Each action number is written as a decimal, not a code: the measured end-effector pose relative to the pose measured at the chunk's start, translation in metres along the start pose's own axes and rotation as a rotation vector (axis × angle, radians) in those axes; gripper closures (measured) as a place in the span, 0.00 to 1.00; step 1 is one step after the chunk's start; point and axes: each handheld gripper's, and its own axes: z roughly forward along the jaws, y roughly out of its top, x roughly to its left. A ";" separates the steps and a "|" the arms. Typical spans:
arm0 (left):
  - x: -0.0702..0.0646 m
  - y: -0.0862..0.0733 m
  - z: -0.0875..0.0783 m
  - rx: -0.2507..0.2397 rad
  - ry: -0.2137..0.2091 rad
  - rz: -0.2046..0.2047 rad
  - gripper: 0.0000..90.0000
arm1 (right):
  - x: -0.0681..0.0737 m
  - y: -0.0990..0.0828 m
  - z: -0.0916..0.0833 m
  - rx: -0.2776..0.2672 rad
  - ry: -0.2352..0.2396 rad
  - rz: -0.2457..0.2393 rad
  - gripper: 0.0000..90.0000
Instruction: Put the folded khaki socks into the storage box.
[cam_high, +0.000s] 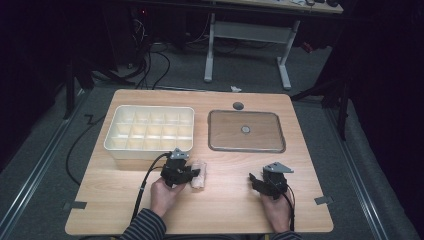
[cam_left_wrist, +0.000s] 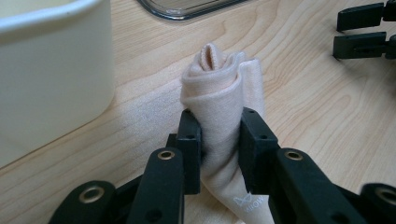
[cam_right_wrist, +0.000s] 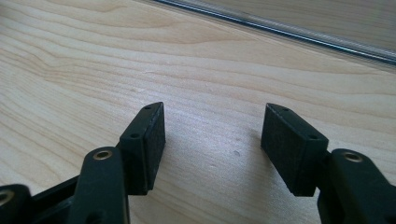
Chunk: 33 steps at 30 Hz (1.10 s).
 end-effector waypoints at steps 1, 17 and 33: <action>0.000 0.000 0.000 0.000 -0.002 0.000 0.81 | 0.000 0.000 0.000 0.000 0.000 -0.001 0.44; 0.003 -0.002 -0.014 -0.022 -0.019 -0.012 0.81 | 0.000 0.000 0.000 -0.001 0.000 -0.002 0.44; 0.006 -0.006 -0.028 -0.034 -0.022 -0.014 0.81 | 0.000 0.000 0.000 0.000 0.000 -0.002 0.44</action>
